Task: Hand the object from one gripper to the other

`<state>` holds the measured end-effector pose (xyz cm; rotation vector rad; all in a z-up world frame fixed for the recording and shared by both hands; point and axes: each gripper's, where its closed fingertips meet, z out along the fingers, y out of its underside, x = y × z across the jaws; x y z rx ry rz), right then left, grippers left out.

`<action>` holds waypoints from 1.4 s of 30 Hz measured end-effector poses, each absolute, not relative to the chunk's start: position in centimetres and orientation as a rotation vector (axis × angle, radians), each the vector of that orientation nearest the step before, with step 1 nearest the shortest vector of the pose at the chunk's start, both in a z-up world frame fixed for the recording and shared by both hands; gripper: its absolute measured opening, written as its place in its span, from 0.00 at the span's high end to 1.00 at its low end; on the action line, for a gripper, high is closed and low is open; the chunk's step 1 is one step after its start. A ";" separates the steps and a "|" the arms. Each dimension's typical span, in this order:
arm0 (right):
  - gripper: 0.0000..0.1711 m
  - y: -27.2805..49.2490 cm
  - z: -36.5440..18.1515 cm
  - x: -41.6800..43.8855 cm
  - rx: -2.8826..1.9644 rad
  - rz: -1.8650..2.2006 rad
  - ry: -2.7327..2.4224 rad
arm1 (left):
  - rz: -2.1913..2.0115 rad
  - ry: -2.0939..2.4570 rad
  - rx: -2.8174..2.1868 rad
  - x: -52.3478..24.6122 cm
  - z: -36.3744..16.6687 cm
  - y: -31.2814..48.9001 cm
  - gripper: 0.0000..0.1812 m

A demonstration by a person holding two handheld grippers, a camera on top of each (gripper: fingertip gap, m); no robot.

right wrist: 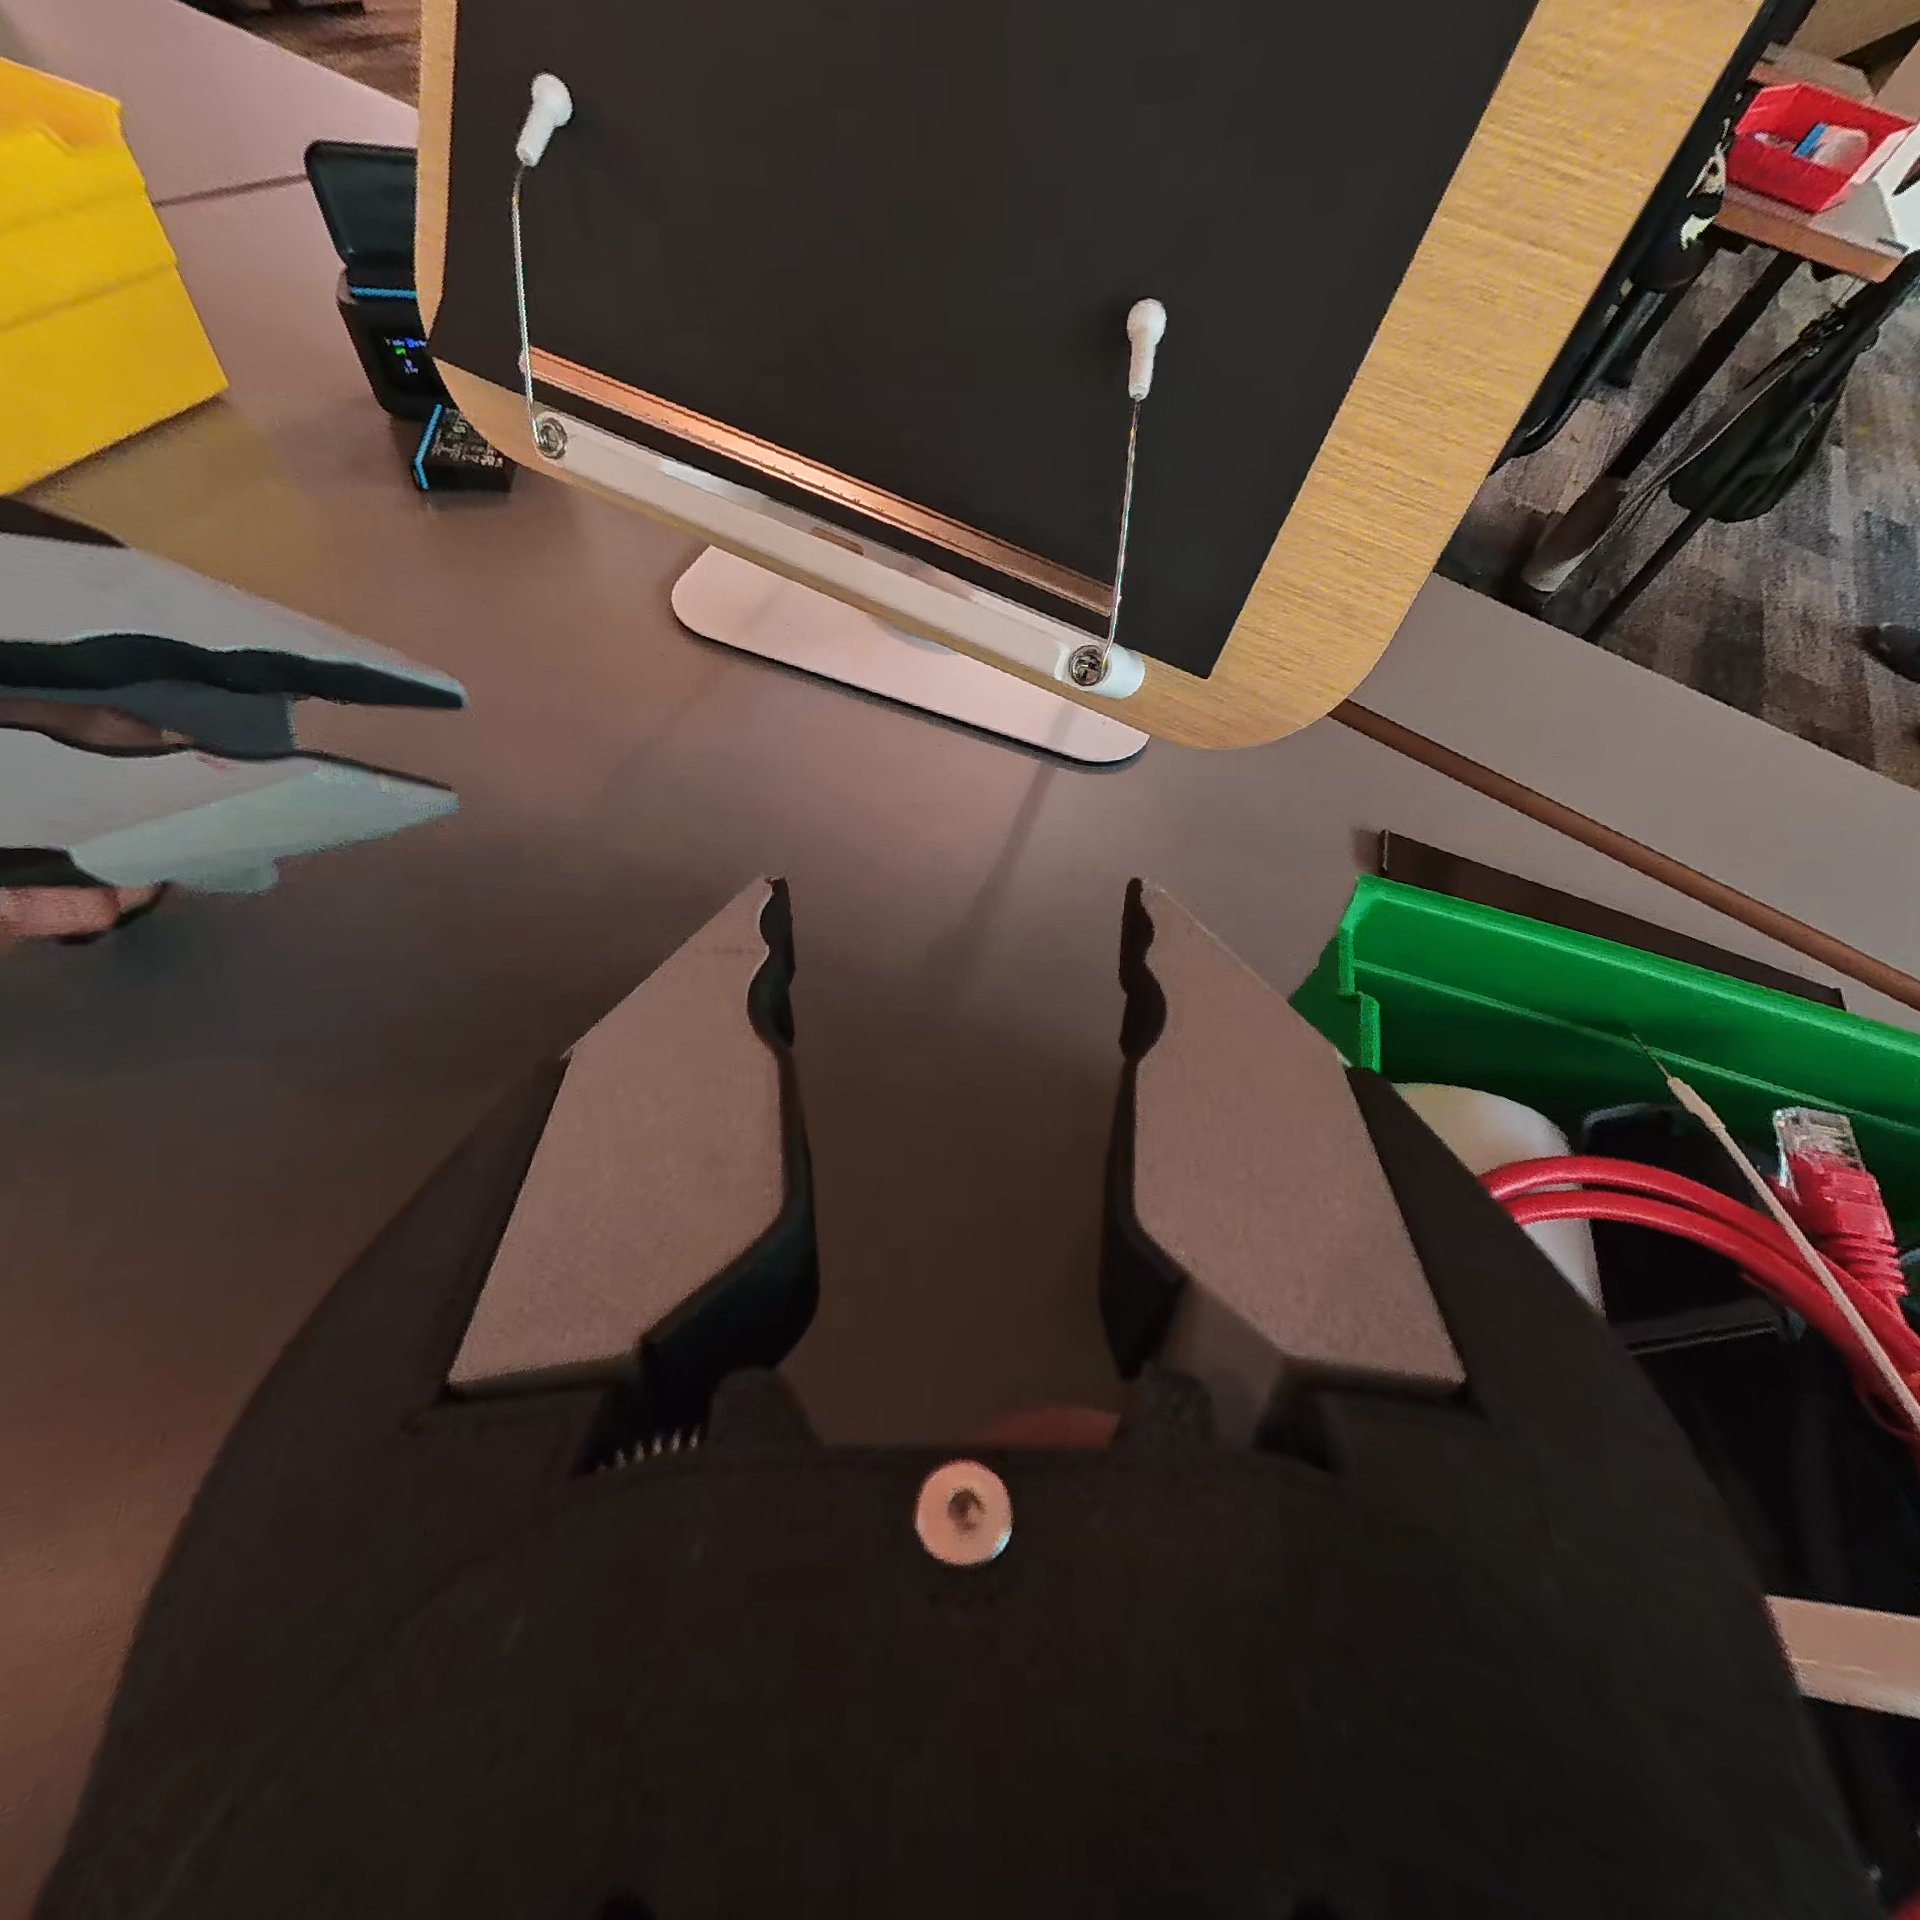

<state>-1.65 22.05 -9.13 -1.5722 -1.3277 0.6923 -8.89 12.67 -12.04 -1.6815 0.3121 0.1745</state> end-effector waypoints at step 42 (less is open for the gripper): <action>0.65 20.4 -11.3 -2.6 -1.581 0.713 -1.429 | 0.367 -0.384 -1.747 -24.0 -2.9 -13.5 0.67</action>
